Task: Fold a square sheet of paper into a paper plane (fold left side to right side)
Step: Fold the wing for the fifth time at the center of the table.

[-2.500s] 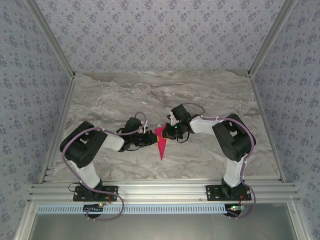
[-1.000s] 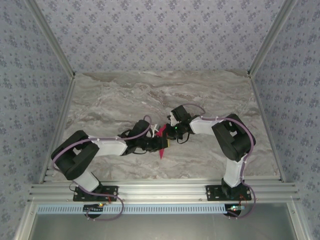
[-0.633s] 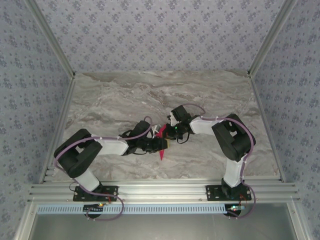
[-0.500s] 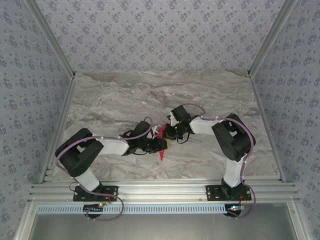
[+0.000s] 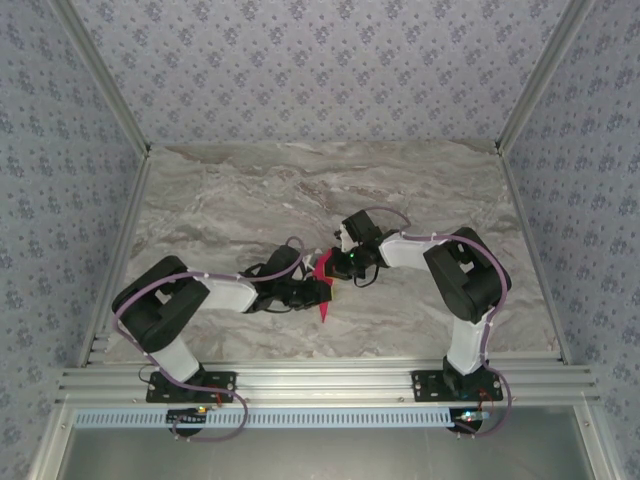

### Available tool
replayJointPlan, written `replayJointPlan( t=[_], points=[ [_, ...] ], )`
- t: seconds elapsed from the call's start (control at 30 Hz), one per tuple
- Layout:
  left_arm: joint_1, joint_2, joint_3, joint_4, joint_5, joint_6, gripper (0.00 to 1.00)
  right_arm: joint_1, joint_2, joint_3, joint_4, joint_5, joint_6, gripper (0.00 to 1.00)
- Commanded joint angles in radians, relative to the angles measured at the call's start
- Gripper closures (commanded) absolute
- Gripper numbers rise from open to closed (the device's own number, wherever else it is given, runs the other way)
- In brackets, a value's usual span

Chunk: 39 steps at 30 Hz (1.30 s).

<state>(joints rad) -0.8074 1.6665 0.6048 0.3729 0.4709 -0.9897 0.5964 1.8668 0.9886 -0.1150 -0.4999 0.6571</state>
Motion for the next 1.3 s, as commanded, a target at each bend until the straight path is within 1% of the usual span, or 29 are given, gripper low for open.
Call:
replayJointPlan(
  t=[0.0,0.23,0.33,0.47,0.57,0.6,0.77,1.1,1.27],
  points=[
    [-0.01,0.034,-0.017,-0.007,-0.01,-0.004,0.77,0.001,0.054,-0.018,-0.134,0.082,-0.02,0.96],
    [-0.023,0.055,-0.016,-0.029,-0.023,-0.01,0.78,-0.001,0.051,-0.015,-0.123,0.072,-0.02,0.96],
    [-0.032,0.055,-0.014,-0.074,-0.046,-0.015,0.82,-0.007,0.041,-0.017,-0.098,0.052,-0.019,0.98],
    [-0.049,0.047,-0.026,-0.123,-0.086,-0.026,0.88,-0.03,-0.037,-0.054,0.005,0.003,-0.02,1.0],
    [-0.053,0.05,-0.036,-0.129,-0.101,-0.032,0.93,-0.047,-0.108,-0.084,0.063,-0.042,-0.019,1.0],
    [-0.054,0.051,-0.037,-0.13,-0.105,-0.032,0.94,-0.051,-0.13,-0.097,0.073,-0.053,-0.048,1.0],
    [-0.053,0.053,-0.037,-0.136,-0.117,-0.032,0.96,-0.035,-0.177,-0.152,0.14,-0.111,-0.036,1.0],
    [-0.053,0.049,-0.039,-0.144,-0.126,-0.032,0.97,0.013,-0.107,-0.156,0.181,-0.106,0.021,1.0],
    [-0.054,0.05,-0.037,-0.151,-0.127,-0.036,0.98,0.018,-0.063,-0.12,0.121,-0.082,-0.02,1.0]
  ],
)
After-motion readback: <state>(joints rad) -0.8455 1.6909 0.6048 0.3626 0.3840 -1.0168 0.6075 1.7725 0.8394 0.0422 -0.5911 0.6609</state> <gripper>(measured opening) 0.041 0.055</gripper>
